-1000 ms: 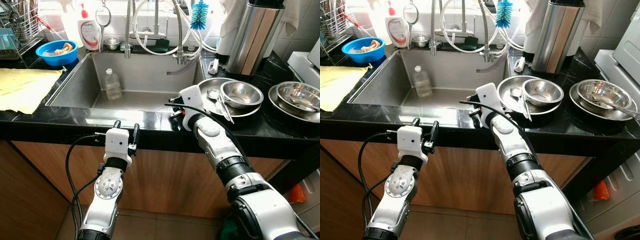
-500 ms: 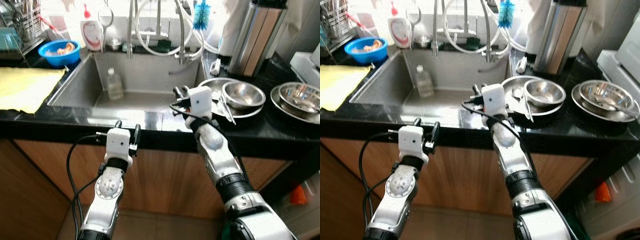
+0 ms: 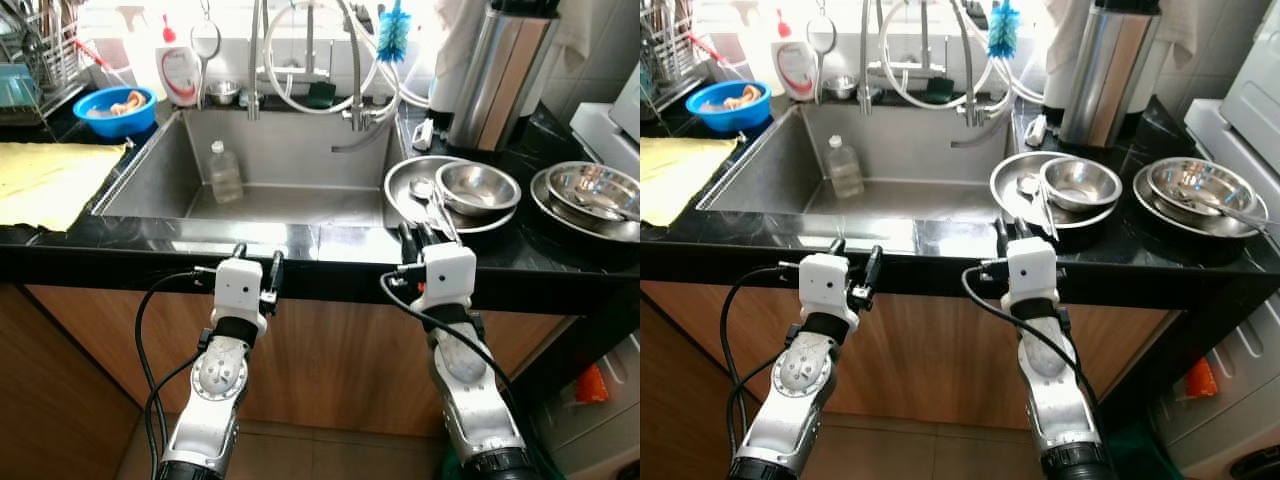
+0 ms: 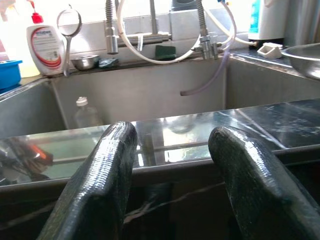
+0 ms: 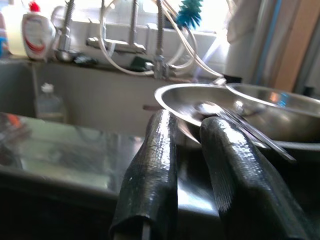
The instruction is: Kitchen organization
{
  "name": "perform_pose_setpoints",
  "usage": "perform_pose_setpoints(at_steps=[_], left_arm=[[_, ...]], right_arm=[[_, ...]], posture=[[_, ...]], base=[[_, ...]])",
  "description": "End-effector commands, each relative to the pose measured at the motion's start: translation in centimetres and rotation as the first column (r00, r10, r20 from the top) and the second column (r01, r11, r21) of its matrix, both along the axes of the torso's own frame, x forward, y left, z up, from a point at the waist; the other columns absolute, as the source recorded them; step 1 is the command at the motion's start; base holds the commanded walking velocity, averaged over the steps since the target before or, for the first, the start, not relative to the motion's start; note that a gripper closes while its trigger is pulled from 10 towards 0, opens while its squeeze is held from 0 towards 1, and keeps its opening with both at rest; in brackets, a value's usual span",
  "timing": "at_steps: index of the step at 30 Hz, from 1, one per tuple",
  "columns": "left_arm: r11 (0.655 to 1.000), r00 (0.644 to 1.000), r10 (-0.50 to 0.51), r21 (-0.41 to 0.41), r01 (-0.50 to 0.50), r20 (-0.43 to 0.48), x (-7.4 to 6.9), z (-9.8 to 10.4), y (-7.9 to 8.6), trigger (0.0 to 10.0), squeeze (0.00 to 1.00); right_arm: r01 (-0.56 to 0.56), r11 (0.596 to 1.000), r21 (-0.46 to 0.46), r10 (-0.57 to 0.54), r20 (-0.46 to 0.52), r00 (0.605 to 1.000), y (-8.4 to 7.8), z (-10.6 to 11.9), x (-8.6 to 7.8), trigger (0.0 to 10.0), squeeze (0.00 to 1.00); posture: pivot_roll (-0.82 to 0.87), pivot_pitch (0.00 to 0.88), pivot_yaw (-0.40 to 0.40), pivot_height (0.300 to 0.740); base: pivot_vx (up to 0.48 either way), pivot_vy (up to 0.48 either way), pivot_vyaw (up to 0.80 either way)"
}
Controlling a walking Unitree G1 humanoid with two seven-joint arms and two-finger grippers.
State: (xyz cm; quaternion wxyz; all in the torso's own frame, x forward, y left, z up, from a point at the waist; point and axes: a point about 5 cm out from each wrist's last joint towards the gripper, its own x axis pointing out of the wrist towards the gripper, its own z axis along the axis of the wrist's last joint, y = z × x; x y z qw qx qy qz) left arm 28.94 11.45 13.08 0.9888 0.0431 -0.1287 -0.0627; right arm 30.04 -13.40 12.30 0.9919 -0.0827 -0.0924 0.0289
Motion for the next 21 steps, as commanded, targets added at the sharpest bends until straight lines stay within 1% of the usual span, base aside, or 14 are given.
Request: perform_pose_setpoints(at_steps=[1,4,5,8,16,18,21], left_arm=[[1.0,1.0,-0.01,-0.001,0.01,-0.015,-0.1,-0.3,-0.2,10.0,0.0],[1.0,1.0,-0.011,-0.001,0.011,-0.016,-0.1,-0.3,-0.2,10.0,0.0],[1.0,1.0,-0.011,-0.002,0.011,-0.016,-0.1,-0.3,-0.2,10.0,0.0],[1.0,1.0,-0.007,-0.001,0.007,-0.015,-0.2,-0.3,-0.1,10.0,0.0],[1.0,1.0,-0.005,-0.001,0.005,-0.014,-0.2,-0.2,-0.1,10.0,0.0],[1.0,1.0,-0.008,-0.001,0.008,-0.015,-0.1,-0.2,-0.1,10.0,0.0],[1.0,1.0,-0.009,-0.001,0.009,-0.015,-0.1,-0.2,-0.2,10.0,0.0]], right_arm=[[0.017,1.0,-0.005,-0.017,-0.012,1.0,-0.1,0.1,-0.2,10.0,0.0],[0.014,1.0,-0.009,-0.015,-0.047,0.999,-0.1,-0.5,-0.3,10.0,0.0],[0.022,1.0,0.003,-0.021,-0.066,0.998,-0.1,-0.6,-0.2,10.0,0.0],[0.036,0.999,0.022,-0.034,-0.081,0.996,-0.2,-0.5,0.1,10.0,0.0],[0.04,0.999,0.035,-0.037,-0.089,0.995,-0.2,0.0,0.7,10.0,0.0],[0.054,0.998,0.045,-0.05,-0.092,0.995,-0.4,0.2,1.0,10.0,0.0],[0.079,0.996,0.035,-0.075,-0.101,0.992,-0.6,0.1,1.1,10.0,0.0]], posture=[[-0.11,0.0,0.025,0.74],[-0.1,0.0,0.024,0.74],[-0.1,0.0,0.022,0.74],[-0.1,0.0,0.021,0.74],[-0.1,0.0,0.022,0.74],[-0.1,0.0,0.022,0.74],[-0.1,0.0,0.022,0.74]], base=[[0.0,0.0,0.0],[0.0,0.0,0.0],[0.0,0.0,0.0],[0.0,0.0,0.0],[0.0,0.0,0.0],[0.0,0.0,0.0],[0.0,0.0,0.0]])
